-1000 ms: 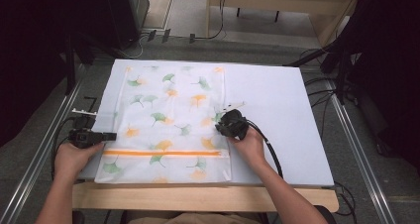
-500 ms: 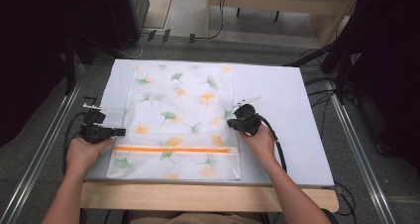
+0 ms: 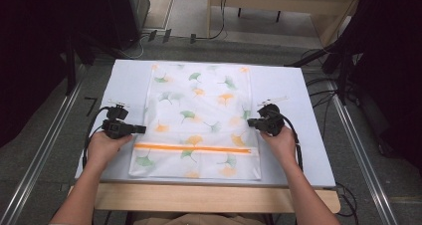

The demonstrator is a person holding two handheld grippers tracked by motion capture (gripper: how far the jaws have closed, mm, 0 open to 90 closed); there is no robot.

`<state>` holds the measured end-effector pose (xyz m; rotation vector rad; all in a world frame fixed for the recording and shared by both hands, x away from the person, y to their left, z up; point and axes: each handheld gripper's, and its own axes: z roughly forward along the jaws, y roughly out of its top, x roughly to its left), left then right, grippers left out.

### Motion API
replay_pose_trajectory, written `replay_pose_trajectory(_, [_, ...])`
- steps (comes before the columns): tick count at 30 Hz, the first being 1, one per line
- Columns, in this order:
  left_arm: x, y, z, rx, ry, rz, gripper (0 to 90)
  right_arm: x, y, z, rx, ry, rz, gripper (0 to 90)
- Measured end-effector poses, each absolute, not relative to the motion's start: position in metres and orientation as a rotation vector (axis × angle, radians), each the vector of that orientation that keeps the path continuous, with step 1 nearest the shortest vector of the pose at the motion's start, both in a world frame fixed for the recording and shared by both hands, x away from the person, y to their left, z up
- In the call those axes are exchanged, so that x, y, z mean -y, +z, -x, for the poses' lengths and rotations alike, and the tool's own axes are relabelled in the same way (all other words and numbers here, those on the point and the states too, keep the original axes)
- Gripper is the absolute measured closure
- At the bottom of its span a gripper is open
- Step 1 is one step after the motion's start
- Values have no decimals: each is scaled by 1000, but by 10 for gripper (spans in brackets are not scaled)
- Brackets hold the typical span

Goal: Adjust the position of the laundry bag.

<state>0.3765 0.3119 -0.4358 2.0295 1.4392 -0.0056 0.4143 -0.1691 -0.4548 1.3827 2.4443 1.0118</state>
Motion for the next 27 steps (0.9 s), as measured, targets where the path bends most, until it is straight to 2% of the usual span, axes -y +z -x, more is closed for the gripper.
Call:
replay_pose_trajectory(10, [-293,-439,-383,-1417,-21,-2043,889,190,-456,-416,-2416,1001,-1425,896])
replay_pose_trajectory(19, [-295,-442,-384,-1429,-15,-2073,881,192,-461,-418,-2428,979,-1427,900])
replay_pose_trajectory(21, [-295,-442,-384,-1431,-10,-2082,851,192,-460,-418,-2427,983,-1422,899])
replay_pose_trajectory(27, [-298,-436,-381,-1433,12,-2043,704,195,-456,-417,-2406,1040,-1435,784])
